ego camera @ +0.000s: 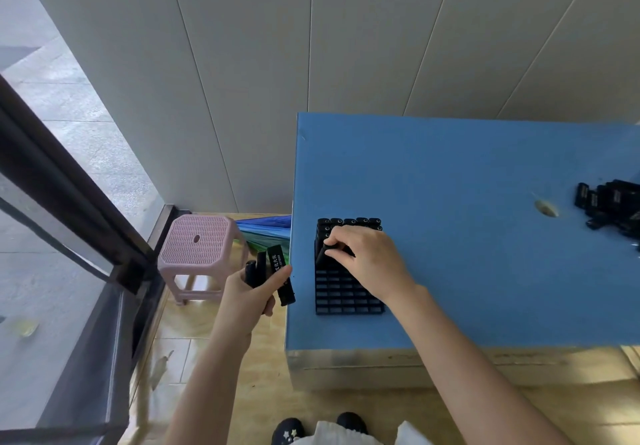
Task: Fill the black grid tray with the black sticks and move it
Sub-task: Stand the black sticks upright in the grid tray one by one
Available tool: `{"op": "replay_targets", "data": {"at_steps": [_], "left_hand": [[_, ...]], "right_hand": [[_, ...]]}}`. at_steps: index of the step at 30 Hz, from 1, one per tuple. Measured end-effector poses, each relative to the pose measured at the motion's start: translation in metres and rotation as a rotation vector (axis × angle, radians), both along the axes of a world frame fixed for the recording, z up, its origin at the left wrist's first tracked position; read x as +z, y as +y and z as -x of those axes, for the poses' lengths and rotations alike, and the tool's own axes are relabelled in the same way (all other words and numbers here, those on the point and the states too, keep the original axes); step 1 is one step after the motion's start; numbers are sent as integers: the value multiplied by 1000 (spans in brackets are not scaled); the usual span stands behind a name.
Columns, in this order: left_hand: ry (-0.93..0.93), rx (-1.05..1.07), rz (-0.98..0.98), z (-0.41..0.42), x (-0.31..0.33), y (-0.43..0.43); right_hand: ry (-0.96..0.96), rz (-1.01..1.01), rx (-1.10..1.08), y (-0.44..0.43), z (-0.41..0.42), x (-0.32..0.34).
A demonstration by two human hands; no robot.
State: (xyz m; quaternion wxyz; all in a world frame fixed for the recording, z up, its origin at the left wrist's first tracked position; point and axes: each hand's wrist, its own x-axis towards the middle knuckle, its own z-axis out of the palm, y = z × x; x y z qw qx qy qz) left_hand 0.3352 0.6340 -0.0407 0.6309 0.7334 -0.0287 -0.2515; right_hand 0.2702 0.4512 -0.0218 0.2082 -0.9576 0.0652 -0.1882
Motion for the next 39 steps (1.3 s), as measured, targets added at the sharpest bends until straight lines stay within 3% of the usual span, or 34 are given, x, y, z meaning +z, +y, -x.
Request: {"op": "replay_targets", "data": {"at_steps": [17, 20, 23, 25, 29, 32, 36, 39], "left_hand": [[18, -16, 128, 5, 11, -17], [22, -84, 213, 8, 13, -16], [20, -146, 289, 12, 15, -19], [20, -176, 287, 16, 15, -22], [29, -196, 247, 22, 14, -25], [54, -151, 220, 21, 11, -21], [123, -99, 169, 18, 7, -15], [210, -79, 191, 17, 4, -14]], "right_hand": [[-36, 11, -43, 13, 13, -4], [-46, -344, -150, 24, 23, 1], [232, -996, -177, 37, 30, 10], [344, -1325, -163, 44, 33, 11], [198, -1576, -259, 45, 38, 6], [50, -1433, -316, 31, 43, 3], [-39, -770, -334, 3, 48, 3], [-34, -422, -252, -10, 43, 6]]}}
